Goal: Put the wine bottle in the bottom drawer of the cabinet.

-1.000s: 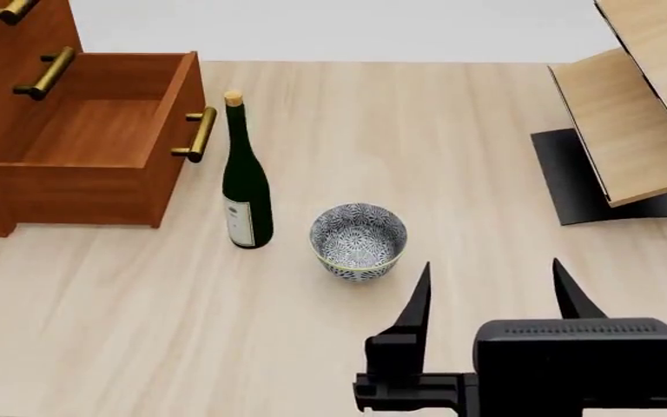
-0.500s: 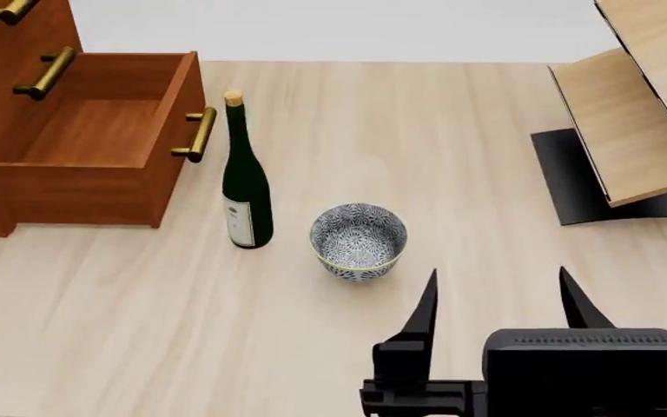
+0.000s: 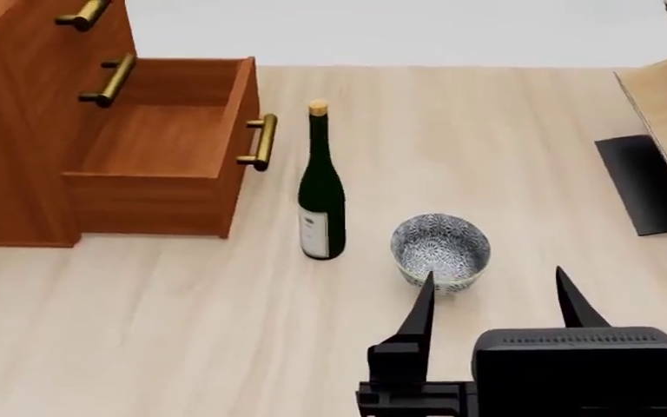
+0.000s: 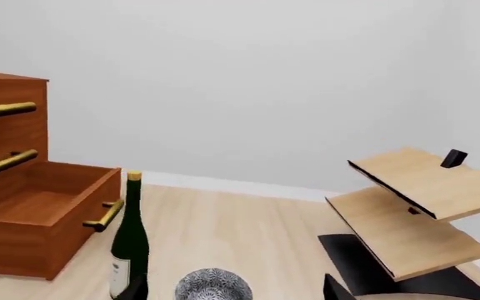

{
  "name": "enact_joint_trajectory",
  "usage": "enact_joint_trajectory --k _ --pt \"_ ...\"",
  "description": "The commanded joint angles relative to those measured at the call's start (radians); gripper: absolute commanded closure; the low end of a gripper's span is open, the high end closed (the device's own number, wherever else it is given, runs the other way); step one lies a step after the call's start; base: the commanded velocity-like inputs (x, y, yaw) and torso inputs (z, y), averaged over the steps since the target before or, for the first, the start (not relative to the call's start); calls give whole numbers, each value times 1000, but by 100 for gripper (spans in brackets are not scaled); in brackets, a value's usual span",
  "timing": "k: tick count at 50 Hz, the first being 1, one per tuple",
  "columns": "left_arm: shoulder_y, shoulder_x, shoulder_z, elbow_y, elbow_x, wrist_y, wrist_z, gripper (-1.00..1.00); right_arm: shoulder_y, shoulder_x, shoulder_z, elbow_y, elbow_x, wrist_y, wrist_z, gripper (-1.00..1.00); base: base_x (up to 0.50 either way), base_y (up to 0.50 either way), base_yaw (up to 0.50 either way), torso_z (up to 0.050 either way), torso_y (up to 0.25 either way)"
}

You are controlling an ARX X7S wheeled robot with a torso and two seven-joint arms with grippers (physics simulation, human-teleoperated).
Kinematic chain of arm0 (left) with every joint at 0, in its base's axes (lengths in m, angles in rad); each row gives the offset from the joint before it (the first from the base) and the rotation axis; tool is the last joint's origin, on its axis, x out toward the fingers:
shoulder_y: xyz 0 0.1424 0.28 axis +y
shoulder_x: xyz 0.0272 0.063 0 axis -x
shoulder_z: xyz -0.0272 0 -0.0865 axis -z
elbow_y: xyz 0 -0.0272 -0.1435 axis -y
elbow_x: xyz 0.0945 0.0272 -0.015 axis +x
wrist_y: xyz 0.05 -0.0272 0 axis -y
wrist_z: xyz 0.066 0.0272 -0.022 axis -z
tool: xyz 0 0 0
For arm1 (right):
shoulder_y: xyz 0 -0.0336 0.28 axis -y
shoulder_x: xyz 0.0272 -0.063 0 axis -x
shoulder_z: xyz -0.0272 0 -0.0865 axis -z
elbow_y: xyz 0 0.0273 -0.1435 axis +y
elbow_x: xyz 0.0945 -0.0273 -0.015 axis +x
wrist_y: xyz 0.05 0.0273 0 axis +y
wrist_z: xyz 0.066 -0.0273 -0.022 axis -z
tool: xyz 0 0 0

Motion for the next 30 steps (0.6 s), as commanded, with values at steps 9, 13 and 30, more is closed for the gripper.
enact_joint_trajectory --k 9,13,30 --pt "16 -16 17 -7 13 -18 -19 -100 10 5 -6 -9 12 18 11 -100 77 328 0 0 0" --pt "19 -17 21 -7 15 -18 -15 -100 5 11 -13 2 8 8 11 -100 89 269 0 33 1" --pt "32 -9 29 7 37 10 15 -100 7 19 -17 0 18 6 14 -100 121 269 0 24 2"
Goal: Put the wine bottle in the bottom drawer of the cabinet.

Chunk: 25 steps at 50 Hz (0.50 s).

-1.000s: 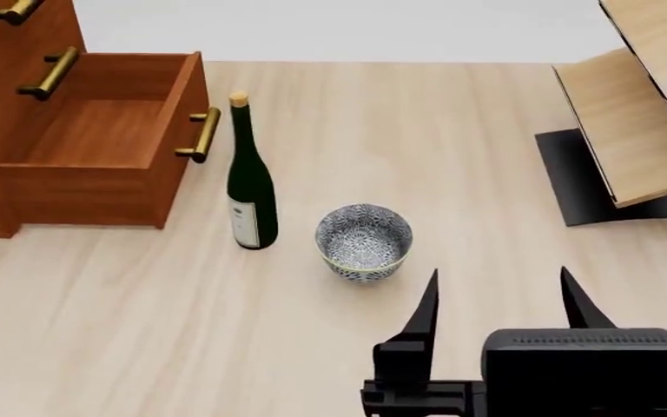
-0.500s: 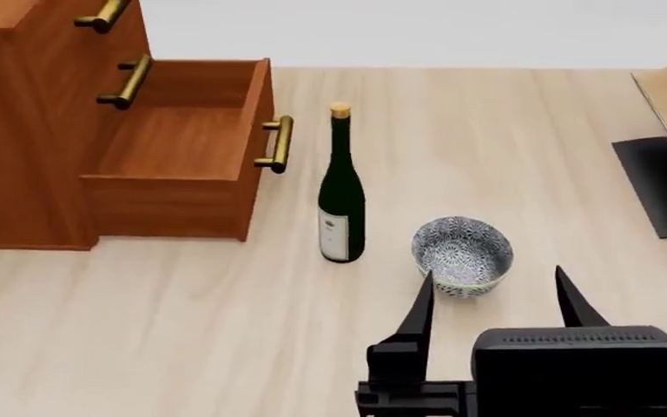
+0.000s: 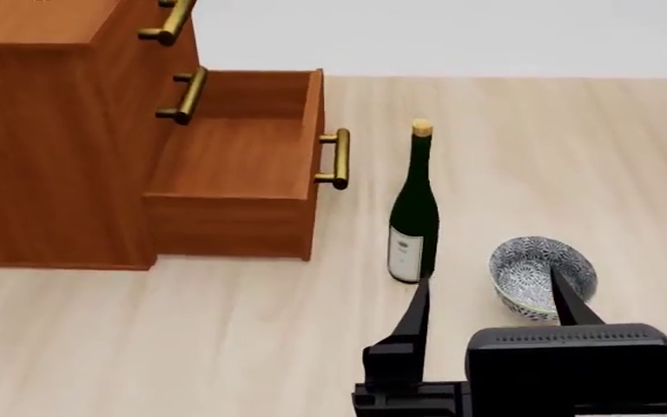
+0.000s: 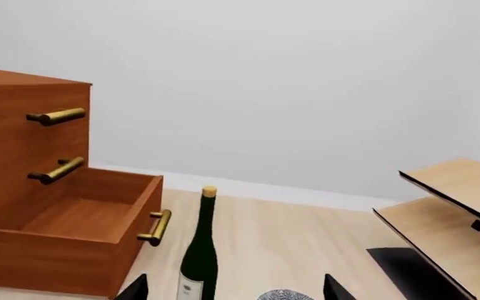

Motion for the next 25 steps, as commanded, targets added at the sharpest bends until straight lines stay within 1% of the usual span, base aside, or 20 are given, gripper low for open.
enact_joint_trajectory --k 1,5,15,18,25 --pt "10 2 11 6 16 12 17 -100 -3 7 -2 6 5 -9 2 -100 148 270 0 0 0" --pt "14 -6 28 5 35 4 10 -100 0 6 -4 10 7 -12 3 -100 145 266 0 0 0" --pt "21 -8 31 5 21 1 18 -100 4 6 -18 20 5 -14 10 -100 147 266 0 0 0" --pt "10 -24 39 7 19 -11 -5 -100 6 3 -19 26 10 -18 9 -100 152 264 0 0 0" --pt "26 -11 41 5 31 3 18 -100 11 1 -16 23 17 -14 12 -100 151 239 0 0 0"
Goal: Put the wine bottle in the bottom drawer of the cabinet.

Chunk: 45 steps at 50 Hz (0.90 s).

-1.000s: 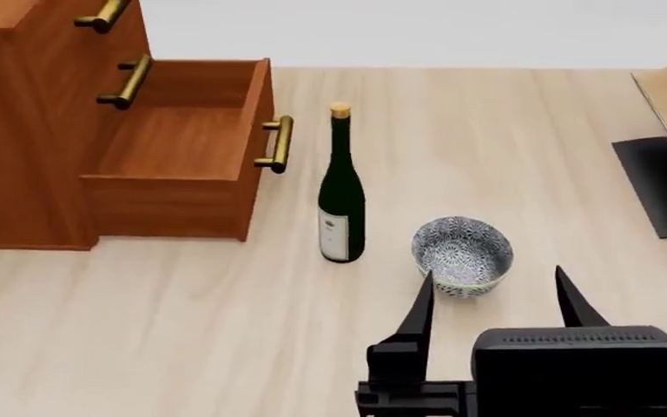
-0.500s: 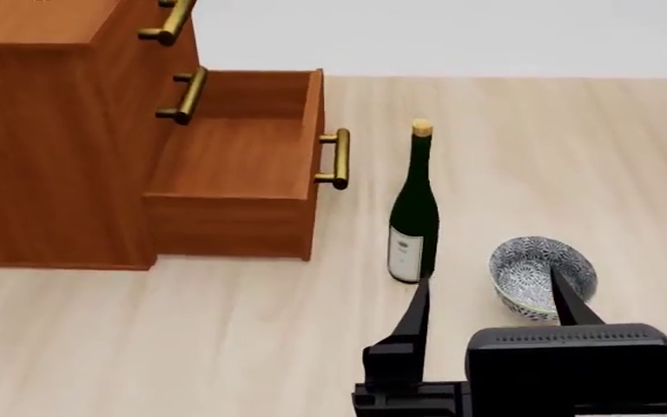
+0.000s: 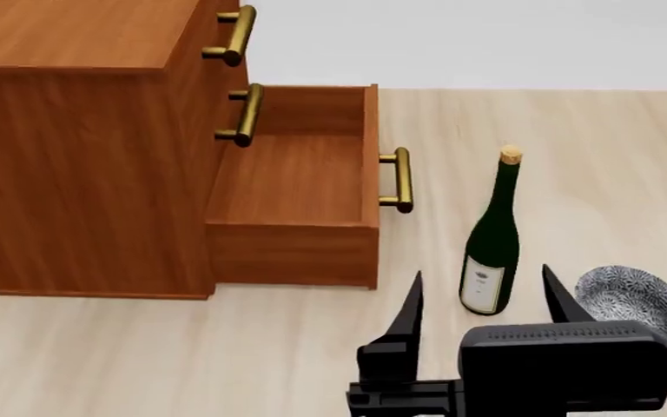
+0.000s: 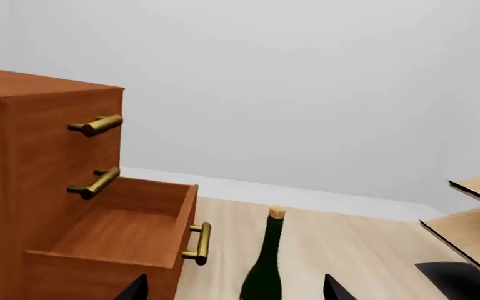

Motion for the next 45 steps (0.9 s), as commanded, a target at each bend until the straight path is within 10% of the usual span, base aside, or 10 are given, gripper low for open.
enact_joint_trajectory --k 1,45 --pt "8 0 11 0 9 4 8 -100 5 2 -5 5 5 0 4 -100 156 172 0 0 0" --pt "28 -5 23 3 9 14 8 -100 4 10 -7 1 22 8 34 -100 146 116 0 0 0"
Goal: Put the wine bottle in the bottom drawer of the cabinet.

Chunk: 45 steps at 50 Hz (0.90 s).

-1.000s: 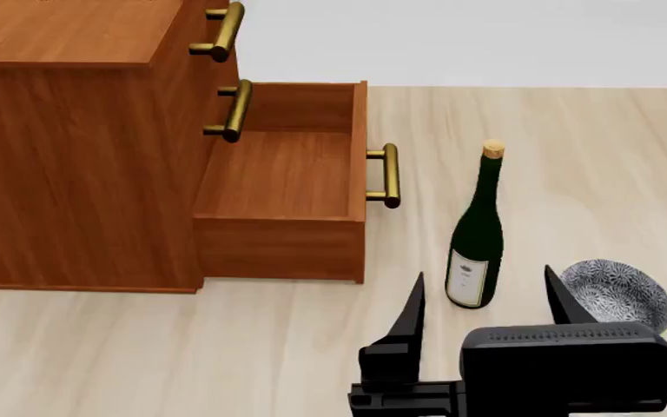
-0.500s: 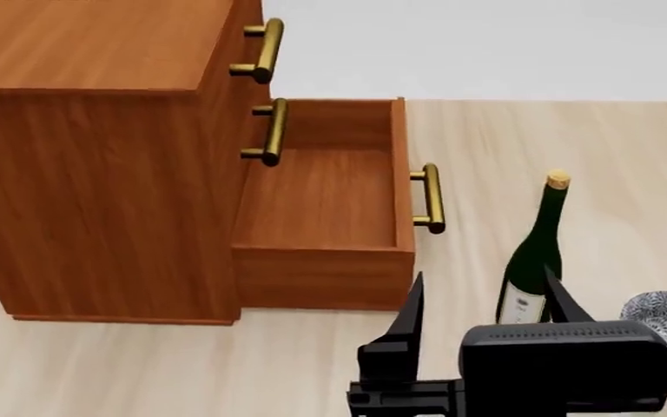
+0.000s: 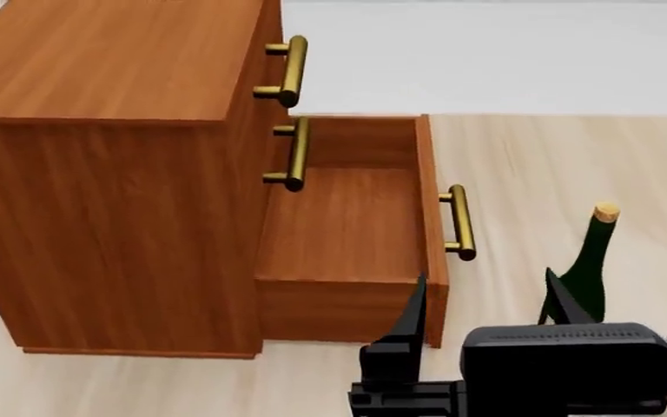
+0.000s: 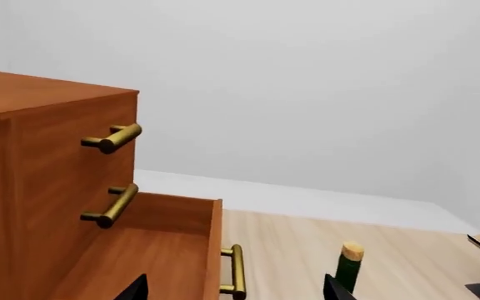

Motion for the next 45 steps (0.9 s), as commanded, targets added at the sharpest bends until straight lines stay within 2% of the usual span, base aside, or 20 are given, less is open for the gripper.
enact_joint_trajectory --k 1,45 --pt "3 -2 6 -1 3 3 2 -100 4 5 -7 3 1 -1 6 -100 141 98 0 0 0" --pt "18 -11 27 -1 7 13 6 -100 -8 13 28 -7 34 -5 25 -100 140 97 0 0 0"
